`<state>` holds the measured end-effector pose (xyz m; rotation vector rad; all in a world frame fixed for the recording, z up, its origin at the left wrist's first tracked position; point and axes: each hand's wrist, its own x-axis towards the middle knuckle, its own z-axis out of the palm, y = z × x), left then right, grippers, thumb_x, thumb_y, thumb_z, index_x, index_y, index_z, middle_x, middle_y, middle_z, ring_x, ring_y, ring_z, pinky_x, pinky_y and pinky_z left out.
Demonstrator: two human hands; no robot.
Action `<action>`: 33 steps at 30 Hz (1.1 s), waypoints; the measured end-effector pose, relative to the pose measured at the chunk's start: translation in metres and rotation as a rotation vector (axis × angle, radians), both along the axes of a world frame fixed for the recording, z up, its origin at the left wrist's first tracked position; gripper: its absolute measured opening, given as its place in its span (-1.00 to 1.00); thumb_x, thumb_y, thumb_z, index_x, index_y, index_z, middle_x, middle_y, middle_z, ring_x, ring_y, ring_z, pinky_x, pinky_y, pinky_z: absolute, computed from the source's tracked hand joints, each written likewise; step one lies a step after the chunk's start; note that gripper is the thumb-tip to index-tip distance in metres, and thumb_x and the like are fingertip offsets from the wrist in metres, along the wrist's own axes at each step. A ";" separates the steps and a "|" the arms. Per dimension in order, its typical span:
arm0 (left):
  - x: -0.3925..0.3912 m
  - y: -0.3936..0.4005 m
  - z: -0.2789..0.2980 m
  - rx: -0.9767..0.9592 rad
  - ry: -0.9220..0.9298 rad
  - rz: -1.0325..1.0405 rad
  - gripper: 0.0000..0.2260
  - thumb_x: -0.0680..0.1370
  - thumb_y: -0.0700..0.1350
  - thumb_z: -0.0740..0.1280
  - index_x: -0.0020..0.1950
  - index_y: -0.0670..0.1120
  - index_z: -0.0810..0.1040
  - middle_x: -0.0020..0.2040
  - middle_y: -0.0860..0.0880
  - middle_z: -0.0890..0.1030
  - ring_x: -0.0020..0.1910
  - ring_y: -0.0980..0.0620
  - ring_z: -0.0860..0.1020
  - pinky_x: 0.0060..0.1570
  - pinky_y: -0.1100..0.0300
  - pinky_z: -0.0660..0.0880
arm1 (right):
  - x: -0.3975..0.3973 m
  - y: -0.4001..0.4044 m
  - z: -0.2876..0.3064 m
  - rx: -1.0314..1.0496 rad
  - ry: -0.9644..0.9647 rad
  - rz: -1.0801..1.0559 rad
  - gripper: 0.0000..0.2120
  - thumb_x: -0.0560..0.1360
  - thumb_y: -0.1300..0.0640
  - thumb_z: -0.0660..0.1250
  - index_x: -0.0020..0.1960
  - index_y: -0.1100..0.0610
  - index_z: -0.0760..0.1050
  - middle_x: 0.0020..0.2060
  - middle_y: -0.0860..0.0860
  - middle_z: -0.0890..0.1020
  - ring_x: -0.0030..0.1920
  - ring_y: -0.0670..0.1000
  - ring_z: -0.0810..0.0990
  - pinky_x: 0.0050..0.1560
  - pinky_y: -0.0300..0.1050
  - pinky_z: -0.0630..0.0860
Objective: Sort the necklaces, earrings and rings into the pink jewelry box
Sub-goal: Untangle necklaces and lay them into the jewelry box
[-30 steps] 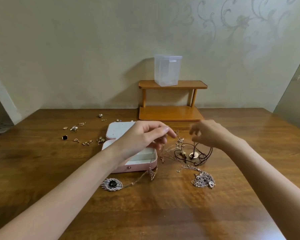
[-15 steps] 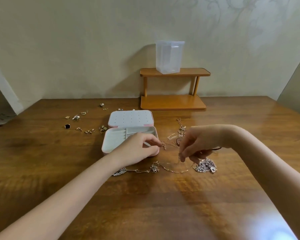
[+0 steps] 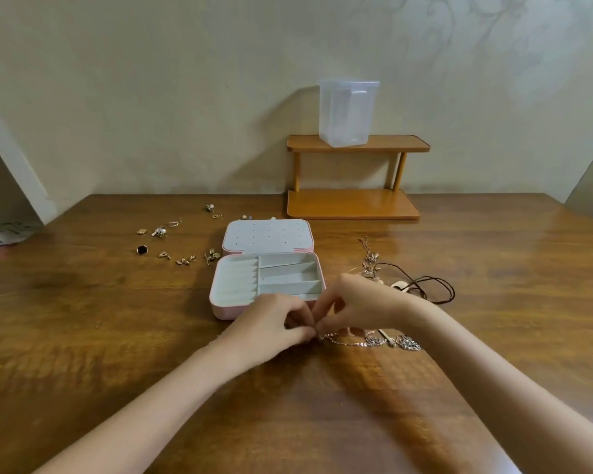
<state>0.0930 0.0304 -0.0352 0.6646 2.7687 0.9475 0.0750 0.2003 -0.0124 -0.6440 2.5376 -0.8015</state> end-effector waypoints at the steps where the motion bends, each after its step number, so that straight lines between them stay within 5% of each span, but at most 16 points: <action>1: -0.002 -0.003 0.005 0.078 -0.056 0.028 -0.97 0.48 -0.10 0.39 -0.13 0.03 0.61 -0.17 0.13 0.62 -0.17 0.22 0.57 -0.07 0.37 0.51 | -0.002 0.001 0.001 -0.093 -0.024 -0.021 -0.92 0.45 0.24 0.38 -0.11 0.22 0.64 -0.48 0.00 0.54 -0.55 -0.10 0.41 -0.51 -0.33 0.36; 7: -0.016 -0.012 0.047 0.609 -0.457 0.128 -0.97 0.49 -0.22 0.36 -0.10 -0.15 0.59 -0.23 -0.04 0.67 -0.26 0.12 0.62 -0.20 0.31 0.56 | -0.017 0.006 0.031 -0.502 -0.210 -0.099 -0.87 0.50 0.33 0.27 -0.20 0.25 0.54 -0.47 -0.06 0.54 -0.51 -0.15 0.40 -0.52 -0.34 0.30; 13: -0.033 -0.008 0.068 0.940 -0.494 0.009 -0.95 0.48 -0.27 0.29 -0.13 -0.16 0.54 -0.32 -0.05 0.60 -0.39 0.11 0.56 -0.36 0.35 0.52 | -0.036 -0.002 0.056 -0.736 -0.347 -0.101 -0.85 0.50 0.27 0.20 -0.26 0.20 0.41 -0.50 -0.08 0.42 -0.52 -0.16 0.37 -0.55 -0.39 0.23; 16: -0.043 -0.004 0.075 0.949 -0.335 0.043 -0.93 0.51 -0.29 0.28 -0.15 -0.17 0.50 -0.38 -0.03 0.60 -0.44 0.12 0.55 -0.43 0.36 0.48 | -0.041 -0.001 0.066 -0.762 -0.241 -0.097 -0.84 0.55 0.23 0.18 -0.18 0.21 0.47 -0.48 -0.10 0.49 -0.48 -0.14 0.41 -0.53 -0.36 0.25; 21: -0.061 0.002 0.092 0.964 -0.119 0.085 -0.91 0.51 -0.33 0.28 -0.17 -0.19 0.50 -0.41 -0.02 0.61 -0.46 0.12 0.55 -0.43 0.36 0.48 | -0.049 0.001 0.076 -0.830 0.100 -0.152 -0.76 0.36 0.09 0.39 -0.11 0.27 0.56 -0.40 -0.01 0.58 -0.42 -0.09 0.47 -0.50 -0.30 0.37; 30: -0.076 0.002 0.097 0.782 0.168 0.113 -0.87 0.46 -0.31 0.37 -0.22 -0.11 0.53 -0.39 0.00 0.63 -0.40 0.08 0.62 -0.43 0.32 0.48 | -0.054 -0.001 0.088 -0.557 0.557 -0.213 -0.93 0.42 0.20 0.40 -0.13 0.10 0.65 -0.51 -0.13 0.58 -0.56 -0.18 0.45 -0.50 -0.40 0.34; 33: -0.078 0.001 0.099 0.726 0.132 0.081 -0.87 0.46 -0.32 0.37 -0.16 -0.09 0.54 -0.39 0.02 0.63 -0.41 0.11 0.61 -0.43 0.32 0.48 | -0.054 -0.001 0.091 -0.485 0.640 -0.241 -0.96 0.41 0.16 0.42 -0.16 0.08 0.65 -0.50 -0.15 0.56 -0.54 -0.22 0.46 -0.47 -0.44 0.33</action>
